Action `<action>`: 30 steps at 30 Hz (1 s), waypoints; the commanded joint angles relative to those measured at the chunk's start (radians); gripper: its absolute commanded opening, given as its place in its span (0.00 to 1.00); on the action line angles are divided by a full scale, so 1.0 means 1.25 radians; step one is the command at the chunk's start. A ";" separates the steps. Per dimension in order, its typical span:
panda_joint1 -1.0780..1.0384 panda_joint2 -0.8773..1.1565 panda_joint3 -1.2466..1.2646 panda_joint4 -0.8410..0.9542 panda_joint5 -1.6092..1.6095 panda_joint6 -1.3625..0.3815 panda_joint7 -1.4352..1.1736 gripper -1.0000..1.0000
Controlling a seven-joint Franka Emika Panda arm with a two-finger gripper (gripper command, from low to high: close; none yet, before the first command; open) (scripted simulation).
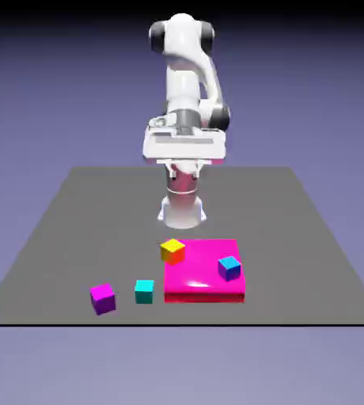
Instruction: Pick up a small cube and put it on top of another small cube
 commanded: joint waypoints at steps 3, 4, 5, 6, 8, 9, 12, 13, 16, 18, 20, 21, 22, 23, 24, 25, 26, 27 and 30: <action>-0.009 0.087 -0.033 0.047 0.079 -0.078 0.050 0.50; -0.011 0.116 -0.043 0.063 0.105 -0.103 0.066 0.50; -0.014 0.145 -0.054 0.078 0.132 -0.129 0.083 0.50; -0.017 0.174 -0.065 0.094 0.158 -0.155 0.100 0.50; -0.023 0.232 -0.087 0.125 0.211 -0.207 0.133 0.50; -0.026 0.261 -0.098 0.141 0.237 -0.233 0.149 0.50; -0.034 0.348 -0.130 0.188 0.316 -0.310 0.199 0.50; -0.037 0.377 -0.141 0.204 0.343 -0.336 0.216 0.50; -0.046 0.464 -0.174 0.251 0.422 -0.414 0.266 0.50; -0.051 0.522 -0.196 0.282 0.475 -0.465 0.299 0.50; -0.057 0.580 -0.217 0.313 0.527 -0.517 0.332 0.50; -0.060 0.609 -0.228 0.329 0.554 -0.543 0.349 0.50; -0.063 0.638 -0.239 0.345 0.580 -0.569 0.365 0.50; -0.066 0.667 -0.250 0.360 0.606 -0.595 0.382 0.50; -0.069 0.696 -0.261 0.376 0.633 -0.621 0.398 0.50; -0.071 0.725 -0.272 0.392 0.659 -0.646 0.415 0.50; -0.072 0.729 -0.273 0.394 0.663 -0.651 0.418 0.50; -0.072 0.729 -0.273 0.394 0.663 -0.651 0.418 0.50; -0.072 0.816 -0.224 0.406 0.751 -0.593 0.360 0.50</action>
